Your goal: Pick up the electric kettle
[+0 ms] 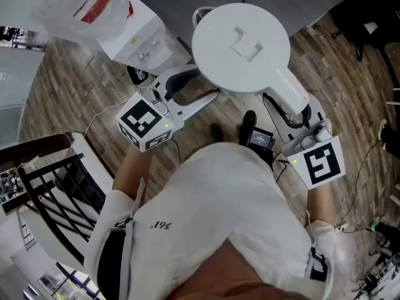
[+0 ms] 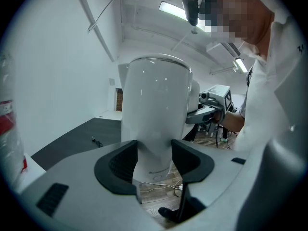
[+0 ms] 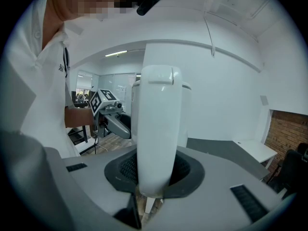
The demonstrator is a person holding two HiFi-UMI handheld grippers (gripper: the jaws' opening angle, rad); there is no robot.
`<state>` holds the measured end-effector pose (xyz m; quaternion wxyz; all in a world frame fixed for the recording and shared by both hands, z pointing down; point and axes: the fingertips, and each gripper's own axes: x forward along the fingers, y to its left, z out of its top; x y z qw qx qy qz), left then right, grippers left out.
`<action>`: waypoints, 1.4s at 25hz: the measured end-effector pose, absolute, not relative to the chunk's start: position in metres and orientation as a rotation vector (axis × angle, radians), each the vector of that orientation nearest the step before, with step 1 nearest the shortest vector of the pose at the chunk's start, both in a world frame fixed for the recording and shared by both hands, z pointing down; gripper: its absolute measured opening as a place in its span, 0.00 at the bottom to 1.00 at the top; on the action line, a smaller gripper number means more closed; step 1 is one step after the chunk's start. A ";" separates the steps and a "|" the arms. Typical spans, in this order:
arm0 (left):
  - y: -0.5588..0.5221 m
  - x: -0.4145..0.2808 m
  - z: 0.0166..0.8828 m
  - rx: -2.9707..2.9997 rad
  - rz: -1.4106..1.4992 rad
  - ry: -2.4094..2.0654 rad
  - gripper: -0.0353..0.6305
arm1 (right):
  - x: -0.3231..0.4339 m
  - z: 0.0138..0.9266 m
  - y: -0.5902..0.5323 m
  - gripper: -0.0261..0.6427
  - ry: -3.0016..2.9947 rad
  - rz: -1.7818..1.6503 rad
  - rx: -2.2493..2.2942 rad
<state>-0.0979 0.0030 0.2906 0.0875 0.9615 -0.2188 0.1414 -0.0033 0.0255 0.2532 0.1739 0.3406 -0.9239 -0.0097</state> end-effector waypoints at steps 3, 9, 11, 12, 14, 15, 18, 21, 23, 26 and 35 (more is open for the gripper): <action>-0.015 -0.083 0.292 2.843 0.421 -0.698 0.39 | 0.011 0.253 0.005 0.18 -2.633 -0.047 0.921; -0.042 -0.053 0.293 2.818 0.395 -0.786 0.39 | 0.042 0.253 -0.028 0.18 -2.658 -0.072 0.840; -0.050 -0.043 0.293 2.809 0.390 -0.812 0.39 | 0.052 0.254 -0.038 0.18 -2.662 -0.073 0.818; -0.054 -0.039 0.294 2.804 0.388 -0.822 0.39 | 0.056 0.254 -0.042 0.18 -2.668 -0.074 0.809; -0.059 -0.031 0.294 2.798 0.386 -0.840 0.39 | 0.064 0.253 -0.049 0.18 -2.678 -0.072 0.794; -0.061 -0.029 0.294 2.796 0.386 -0.848 0.39 | 0.066 0.253 -0.052 0.18 -2.682 -0.071 0.788; -0.067 -0.027 0.292 2.794 0.387 -0.861 0.39 | 0.068 0.251 -0.058 0.18 -2.690 -0.069 0.780; -0.072 -0.030 0.290 2.799 0.397 -0.853 0.39 | 0.065 0.249 -0.062 0.18 -2.693 -0.075 0.788; -0.077 -0.034 0.288 2.809 0.412 -0.841 0.39 | 0.062 0.248 -0.065 0.18 -2.695 -0.074 0.810; -0.083 -0.042 0.284 2.827 0.425 -0.820 0.39 | 0.054 0.246 -0.069 0.18 -2.699 -0.065 0.837; -0.088 -0.051 0.277 2.866 0.418 -0.767 0.39 | 0.044 0.237 -0.070 0.18 -2.683 -0.080 0.898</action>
